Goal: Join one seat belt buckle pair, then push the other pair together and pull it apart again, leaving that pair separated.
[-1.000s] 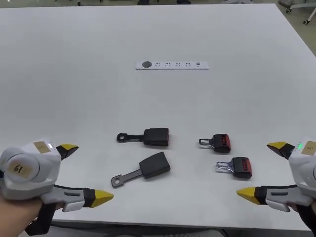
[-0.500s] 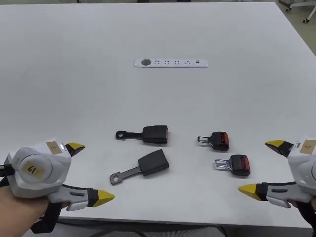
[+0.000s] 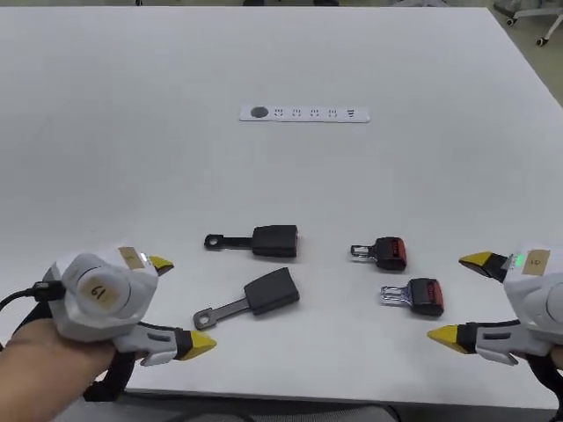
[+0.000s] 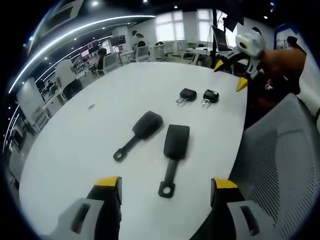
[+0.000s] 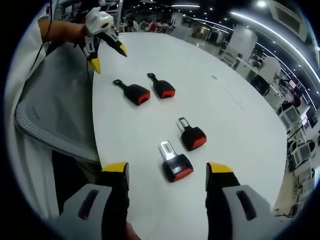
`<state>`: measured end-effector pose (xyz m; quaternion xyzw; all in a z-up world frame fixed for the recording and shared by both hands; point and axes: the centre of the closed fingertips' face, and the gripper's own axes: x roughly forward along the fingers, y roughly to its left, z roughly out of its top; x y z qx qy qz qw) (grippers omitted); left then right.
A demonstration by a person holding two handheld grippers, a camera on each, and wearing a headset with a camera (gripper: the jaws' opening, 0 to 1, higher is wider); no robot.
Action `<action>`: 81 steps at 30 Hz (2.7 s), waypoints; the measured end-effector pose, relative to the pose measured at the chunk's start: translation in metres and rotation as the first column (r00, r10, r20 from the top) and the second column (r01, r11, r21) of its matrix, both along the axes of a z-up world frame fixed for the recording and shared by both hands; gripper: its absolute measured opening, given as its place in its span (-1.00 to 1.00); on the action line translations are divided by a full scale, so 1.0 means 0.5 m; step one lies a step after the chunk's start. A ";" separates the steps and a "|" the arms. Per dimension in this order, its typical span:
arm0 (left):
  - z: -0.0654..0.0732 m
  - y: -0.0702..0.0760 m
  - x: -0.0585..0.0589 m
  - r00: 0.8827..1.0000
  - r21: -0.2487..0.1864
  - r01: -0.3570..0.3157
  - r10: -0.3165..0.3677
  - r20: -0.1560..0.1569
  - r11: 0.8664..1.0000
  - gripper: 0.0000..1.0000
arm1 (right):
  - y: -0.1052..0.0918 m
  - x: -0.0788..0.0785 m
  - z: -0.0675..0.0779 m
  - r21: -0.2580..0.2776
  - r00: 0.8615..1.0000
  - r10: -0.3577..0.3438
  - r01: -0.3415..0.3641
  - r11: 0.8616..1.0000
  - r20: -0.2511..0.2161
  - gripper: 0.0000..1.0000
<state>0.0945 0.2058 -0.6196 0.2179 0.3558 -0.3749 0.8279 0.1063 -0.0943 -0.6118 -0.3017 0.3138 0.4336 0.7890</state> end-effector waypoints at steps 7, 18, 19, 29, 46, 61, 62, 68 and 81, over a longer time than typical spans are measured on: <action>-0.040 -0.025 0.012 0.998 -0.009 0.014 -0.014 -0.062 1.000 0.34 | -0.001 -0.001 -0.035 -0.033 0.998 0.045 -0.047 0.998 -0.042 0.15; -0.072 -0.080 0.041 0.991 0.027 0.075 -0.071 -0.111 0.997 0.22 | -0.004 0.031 -0.070 -0.096 0.994 0.092 -0.098 0.991 -0.065 0.09; -0.072 -0.088 0.044 0.990 0.027 0.085 -0.081 -0.116 0.996 0.21 | -0.005 0.033 -0.076 -0.103 0.993 0.099 -0.106 0.989 -0.068 0.08; -0.098 -0.131 0.061 0.976 0.021 0.155 -0.149 -0.158 0.988 0.08 | -0.012 0.058 -0.114 -0.118 0.985 0.134 -0.147 0.982 -0.112 0.02; -0.116 -0.162 0.088 0.950 0.060 0.266 -0.251 -0.184 0.962 -0.11 | -0.015 0.085 -0.146 -0.096 0.968 0.157 -0.178 0.979 -0.198 -0.11; -0.137 -0.167 0.082 0.894 0.116 0.425 -0.397 -0.206 0.898 -0.32 | -0.010 0.080 -0.164 -0.100 0.947 0.201 -0.232 0.967 -0.250 -0.31; -0.137 -0.169 0.080 0.892 0.119 0.431 -0.403 -0.205 0.894 -0.32 | -0.010 0.079 -0.166 -0.103 0.947 0.203 -0.234 0.967 -0.250 -0.31; -0.140 -0.170 0.073 0.862 0.168 0.498 -0.465 -0.203 0.851 -0.32 | -0.009 0.077 -0.169 -0.087 0.942 0.195 -0.226 0.970 -0.273 -0.30; -0.150 -0.163 0.078 0.841 0.155 0.534 -0.502 -0.204 0.831 -0.32 | -0.010 0.076 -0.172 -0.124 0.917 0.271 -0.317 0.940 -0.291 -0.32</action>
